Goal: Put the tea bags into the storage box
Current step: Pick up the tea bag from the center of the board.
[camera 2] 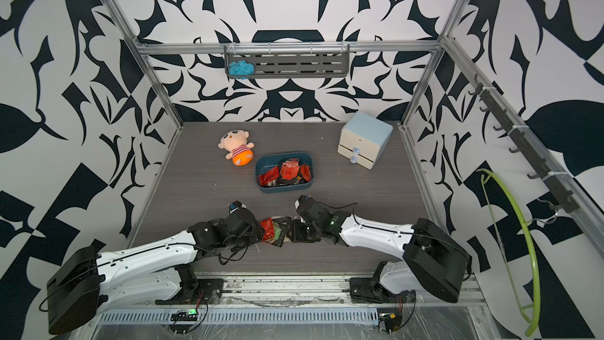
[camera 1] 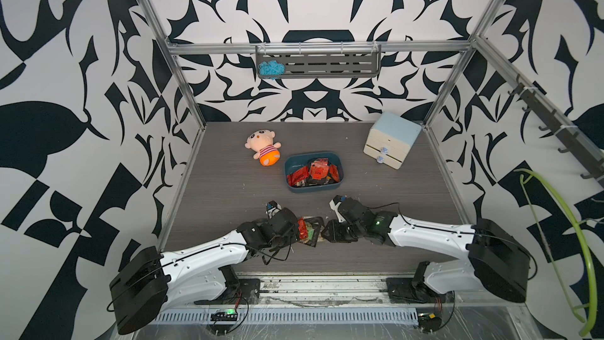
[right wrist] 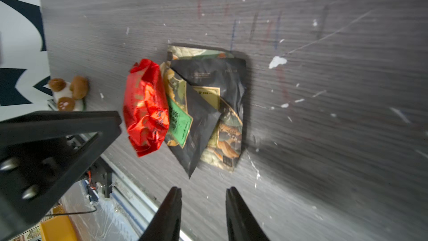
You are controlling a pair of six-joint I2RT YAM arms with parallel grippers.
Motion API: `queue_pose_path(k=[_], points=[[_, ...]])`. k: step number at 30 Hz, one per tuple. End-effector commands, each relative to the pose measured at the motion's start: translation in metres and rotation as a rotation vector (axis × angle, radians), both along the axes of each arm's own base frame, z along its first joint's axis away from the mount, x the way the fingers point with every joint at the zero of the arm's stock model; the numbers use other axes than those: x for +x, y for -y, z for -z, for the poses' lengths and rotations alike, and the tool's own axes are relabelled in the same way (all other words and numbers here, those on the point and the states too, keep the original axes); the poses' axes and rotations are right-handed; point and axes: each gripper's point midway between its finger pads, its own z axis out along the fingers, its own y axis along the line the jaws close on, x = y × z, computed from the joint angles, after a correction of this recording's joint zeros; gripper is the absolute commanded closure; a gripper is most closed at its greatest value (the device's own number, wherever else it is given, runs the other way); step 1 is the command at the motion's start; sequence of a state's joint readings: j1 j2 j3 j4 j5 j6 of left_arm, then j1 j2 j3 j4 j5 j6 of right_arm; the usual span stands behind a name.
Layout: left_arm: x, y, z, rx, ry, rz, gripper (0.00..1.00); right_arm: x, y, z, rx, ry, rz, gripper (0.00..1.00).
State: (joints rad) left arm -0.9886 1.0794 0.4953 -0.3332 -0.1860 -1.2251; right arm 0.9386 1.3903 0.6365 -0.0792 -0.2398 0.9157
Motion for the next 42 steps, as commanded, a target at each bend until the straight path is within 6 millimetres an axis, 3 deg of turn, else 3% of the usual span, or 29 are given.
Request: queue_pose_path(k=[1, 5, 19, 31, 35, 39, 42], points=[[0.0, -0.003, 0.001, 0.013, 0.005, -0.007, 0.45, 0.014, -0.024, -0.017, 0.071, 0.044, 0.003, 0.65], [0.0, -0.002, 0.002, 0.014, 0.002, -0.002, 0.45, 0.018, -0.029, -0.009, 0.053, 0.035, 0.001, 0.7], [-0.003, -0.008, 0.005, 0.01, 0.006, -0.012, 0.46, 0.029, -0.034, 0.008, 0.022, 0.021, 0.052, 0.7], [-0.002, -0.006, 0.004, 0.004, 0.007, -0.007, 0.47, 0.032, -0.04, 0.003, 0.044, 0.027, 0.053, 0.78], [-0.002, -0.006, 0.003, 0.005, 0.008, -0.006, 0.47, 0.033, -0.041, 0.001, 0.047, 0.032, 0.05, 0.85], [-0.002, -0.007, 0.0, 0.004, 0.012, -0.008, 0.47, 0.034, -0.038, -0.003, 0.036, 0.044, 0.05, 0.99], [-0.002, -0.009, -0.002, 0.007, 0.018, -0.014, 0.47, 0.034, -0.033, -0.008, 0.024, 0.061, 0.053, 1.0]])
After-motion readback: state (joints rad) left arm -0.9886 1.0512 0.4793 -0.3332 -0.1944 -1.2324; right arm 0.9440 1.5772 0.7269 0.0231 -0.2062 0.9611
